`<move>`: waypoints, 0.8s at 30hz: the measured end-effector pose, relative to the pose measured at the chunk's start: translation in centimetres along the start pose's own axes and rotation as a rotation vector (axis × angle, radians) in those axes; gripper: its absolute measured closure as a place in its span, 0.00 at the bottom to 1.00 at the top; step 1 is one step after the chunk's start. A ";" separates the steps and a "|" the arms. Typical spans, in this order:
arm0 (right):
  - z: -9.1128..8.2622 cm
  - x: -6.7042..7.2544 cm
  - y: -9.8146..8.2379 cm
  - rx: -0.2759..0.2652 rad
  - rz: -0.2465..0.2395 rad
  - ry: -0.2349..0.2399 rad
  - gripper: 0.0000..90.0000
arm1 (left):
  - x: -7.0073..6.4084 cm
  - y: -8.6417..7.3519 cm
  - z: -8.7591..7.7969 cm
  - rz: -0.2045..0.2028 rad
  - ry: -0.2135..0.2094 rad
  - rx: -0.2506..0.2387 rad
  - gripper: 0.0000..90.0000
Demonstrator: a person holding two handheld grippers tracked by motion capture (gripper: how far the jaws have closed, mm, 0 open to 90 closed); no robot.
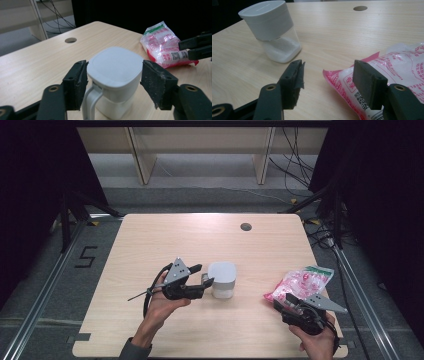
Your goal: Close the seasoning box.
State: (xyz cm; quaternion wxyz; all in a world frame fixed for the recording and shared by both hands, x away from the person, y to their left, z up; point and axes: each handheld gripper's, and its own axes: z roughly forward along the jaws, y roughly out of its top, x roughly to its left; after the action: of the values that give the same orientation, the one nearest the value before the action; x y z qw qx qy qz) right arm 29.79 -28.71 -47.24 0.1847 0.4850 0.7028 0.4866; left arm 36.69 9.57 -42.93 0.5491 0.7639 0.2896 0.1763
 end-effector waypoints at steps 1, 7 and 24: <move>0.2 -0.1 0.0 -0.018 -0.014 0.005 0.46 | 0.2 -0.3 -0.1 0.016 -0.008 -0.009 0.40; 0.2 -0.1 0.0 0.001 -0.045 -0.008 0.45 | 0.6 -1.5 -1.0 -0.020 0.003 -0.021 0.36; 0.5 0.1 -0.1 -0.017 -0.053 0.020 0.44 | -0.5 -4.2 -2.5 0.005 0.003 0.013 0.30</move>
State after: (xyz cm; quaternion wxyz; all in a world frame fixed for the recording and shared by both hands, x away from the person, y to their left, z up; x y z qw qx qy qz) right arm 30.01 -28.38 -47.55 0.1948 0.4598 0.7129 0.4924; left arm 33.86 12.05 -46.01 0.5433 0.7679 0.2897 0.1769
